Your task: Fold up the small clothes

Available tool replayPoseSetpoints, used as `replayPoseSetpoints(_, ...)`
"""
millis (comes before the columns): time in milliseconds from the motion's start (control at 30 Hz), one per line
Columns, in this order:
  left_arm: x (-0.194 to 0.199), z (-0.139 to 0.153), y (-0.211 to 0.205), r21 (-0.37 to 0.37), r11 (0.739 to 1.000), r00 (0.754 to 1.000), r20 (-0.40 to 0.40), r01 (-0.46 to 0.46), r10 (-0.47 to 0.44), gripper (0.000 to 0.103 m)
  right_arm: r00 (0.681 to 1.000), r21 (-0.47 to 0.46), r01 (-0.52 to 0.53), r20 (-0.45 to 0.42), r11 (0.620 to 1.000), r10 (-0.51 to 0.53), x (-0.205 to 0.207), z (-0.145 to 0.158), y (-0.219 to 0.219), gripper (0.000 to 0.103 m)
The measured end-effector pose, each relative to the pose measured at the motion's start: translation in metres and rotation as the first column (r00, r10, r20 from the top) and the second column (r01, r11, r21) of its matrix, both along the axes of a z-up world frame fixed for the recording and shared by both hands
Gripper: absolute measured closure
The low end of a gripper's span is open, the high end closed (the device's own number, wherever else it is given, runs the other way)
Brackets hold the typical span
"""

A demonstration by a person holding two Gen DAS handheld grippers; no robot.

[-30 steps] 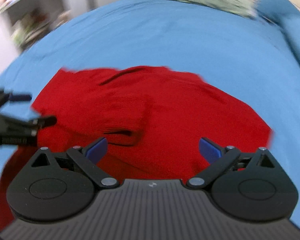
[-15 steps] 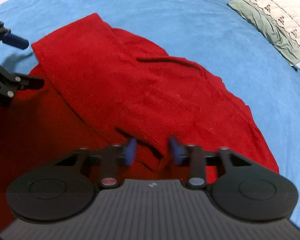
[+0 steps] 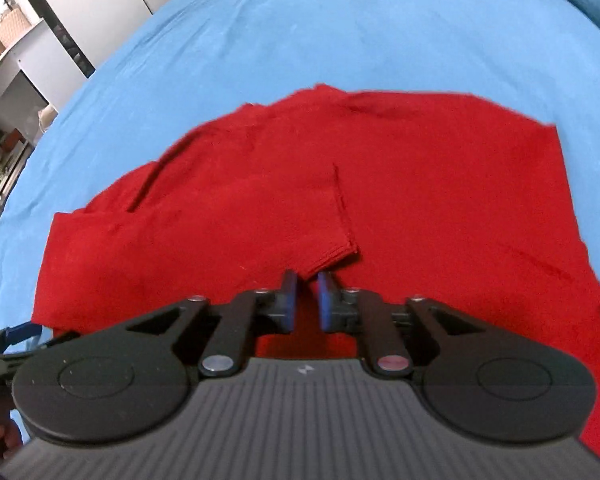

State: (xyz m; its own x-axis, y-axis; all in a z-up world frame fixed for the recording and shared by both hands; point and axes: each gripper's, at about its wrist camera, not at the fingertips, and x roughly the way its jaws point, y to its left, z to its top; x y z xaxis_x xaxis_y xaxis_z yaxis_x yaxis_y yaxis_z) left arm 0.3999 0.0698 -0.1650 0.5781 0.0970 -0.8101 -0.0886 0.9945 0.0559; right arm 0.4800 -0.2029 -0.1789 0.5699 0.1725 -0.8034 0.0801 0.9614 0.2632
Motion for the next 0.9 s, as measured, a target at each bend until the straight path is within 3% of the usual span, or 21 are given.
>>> replayPoseSetpoints(100, 0.000, -0.001, 0.001, -0.003, 1.000, 1.000, 0.004, -0.005, 0.005, 0.009, 0.999, 0.039, 0.017, 0.030, 0.999, -0.018, -0.002, 0.002, -0.005, 0.025)
replayPoseSetpoints(233, 0.000, -0.001, -0.001, 0.000, 1.000, 1.000, 0.002, -0.009, 0.009, 0.009, 0.998, 0.086, 0.048, 0.026, 0.995, -0.051, 0.009, 0.000, -0.006, 0.025)
replayPoseSetpoints(333, 0.001, 0.000, -0.001, 0.005, 1.000, 1.000, 0.002, -0.007, 0.007, 0.009, 0.997, 0.059, 0.081, 0.012, 0.995, -0.082, 0.017, -0.007, -0.003, 0.035)
replayPoseSetpoints(400, 0.001, -0.001, -0.001, 0.014, 1.000, 1.000, 0.004, -0.005, 0.005, 0.009, 0.995, 0.017, 0.102, 0.010, 0.995, -0.103, 0.020, -0.007, -0.001, 0.060)
replayPoseSetpoints(433, 0.001, -0.002, -0.002, 0.022, 1.000, 1.000, 0.009, -0.003, 0.003, 0.009, 0.994, -0.008, 0.104, 0.014, 0.994, -0.104, 0.021, -0.007, 0.000, 0.068)
replayPoseSetpoints(467, 0.001, -0.003, -0.003, 0.037, 0.999, 1.000, 0.014, 0.002, -0.003, 0.008, 0.995, -0.034, 0.102, 0.021, 0.994, -0.101, 0.023, -0.005, 0.002, 0.083)
replayPoseSetpoints(600, 0.000, -0.005, -0.006, 0.086, 0.996, 0.999, 0.036, 0.016, -0.019, 0.007, 0.995, -0.141, 0.038, 0.101, 0.989, -0.024, 0.019, 0.021, 0.009, 0.083)
replayPoseSetpoints(700, 0.002, -0.005, -0.005, 0.108, 0.994, 0.999, 0.046, 0.007, -0.012, 0.009, 0.984, -0.195, 0.056, 0.177, 0.979, -0.021, 0.014, 0.055, -0.005, 0.083)
replayPoseSetpoints(800, 0.008, -0.004, -0.006, 0.110, 0.994, 0.998, 0.055, 0.006, -0.012, 0.020, 0.975, -0.245, 0.123, 0.209, 0.962, -0.071, 0.007, 0.077, -0.033, 0.083)
replayPoseSetpoints(900, 0.017, -0.004, -0.012, 0.123, 0.991, 0.997, 0.061, 0.046, -0.054, 0.034, 0.976, -0.348, 0.160, 0.196, 0.924, -0.095, -0.001, 0.075, -0.062, 0.083)
